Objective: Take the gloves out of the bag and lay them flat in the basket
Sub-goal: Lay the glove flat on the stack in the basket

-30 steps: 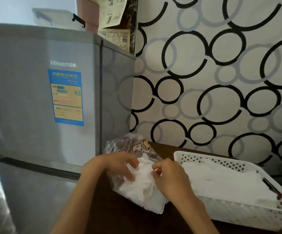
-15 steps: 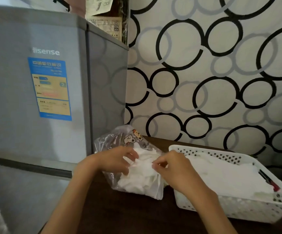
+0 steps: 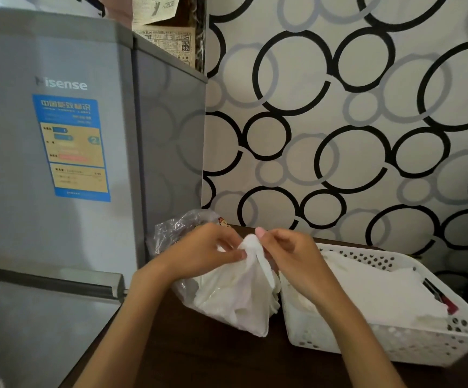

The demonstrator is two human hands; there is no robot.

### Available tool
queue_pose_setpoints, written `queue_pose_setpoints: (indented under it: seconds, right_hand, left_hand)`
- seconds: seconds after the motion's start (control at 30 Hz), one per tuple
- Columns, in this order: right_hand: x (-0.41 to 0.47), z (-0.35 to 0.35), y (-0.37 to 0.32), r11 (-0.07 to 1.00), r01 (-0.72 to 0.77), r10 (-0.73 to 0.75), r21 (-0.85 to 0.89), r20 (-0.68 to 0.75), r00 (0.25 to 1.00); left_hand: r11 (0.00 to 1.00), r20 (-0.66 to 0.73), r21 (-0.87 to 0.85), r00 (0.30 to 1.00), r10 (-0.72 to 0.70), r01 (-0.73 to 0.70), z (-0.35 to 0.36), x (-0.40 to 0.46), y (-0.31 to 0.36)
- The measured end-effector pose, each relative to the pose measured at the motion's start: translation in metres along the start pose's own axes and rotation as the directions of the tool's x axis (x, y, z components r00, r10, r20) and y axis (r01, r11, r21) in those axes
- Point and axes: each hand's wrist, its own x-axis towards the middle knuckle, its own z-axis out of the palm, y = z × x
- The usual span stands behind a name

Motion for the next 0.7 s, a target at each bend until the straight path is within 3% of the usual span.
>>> queue_pose_setpoints:
  seconds: [0.1, 0.2, 0.33, 0.5, 0.63, 0.7]
  right_hand:
    - [-0.004, -0.008, -0.003, 0.993, -0.059, 0.072, -0.101, 0.132, 0.989]
    - [-0.001, 0.0, 0.002, 0.965, -0.001, 0.014, -0.263, 0.047, 0.999]
    - [0.001, 0.012, 0.015, 0.946, -0.017, 0.068, -0.324, 0.146, 0.987]
    - [0.003, 0.025, 0.021, 0.89, -0.023, 0.042, -0.456, 0.032, 0.999]
    - [0.002, 0.005, 0.009, 0.981, -0.054, 0.08, -0.185, 0.137, 0.987]
    - [0.002, -0.001, 0.006, 0.988, -0.053, 0.074, -0.145, 0.141, 0.987]
  left_hand:
    - [0.992, -0.085, -0.118, 0.996, -0.041, 0.031, -0.004, -0.001, -0.001]
    - [0.983, -0.123, -0.173, 0.989, -0.077, 0.055, -0.004, -0.001, 0.0]
    - [0.969, -0.176, -0.24, 0.979, -0.103, 0.059, -0.003, 0.0, -0.001]
    - [0.946, -0.253, -0.322, 0.961, -0.112, 0.026, -0.002, 0.001, 0.007]
    - [0.935, -0.281, -0.356, 0.953, -0.115, 0.008, 0.001, 0.002, 0.011]
    - [0.938, -0.256, -0.348, 0.963, -0.086, -0.009, 0.003, 0.002, 0.016]
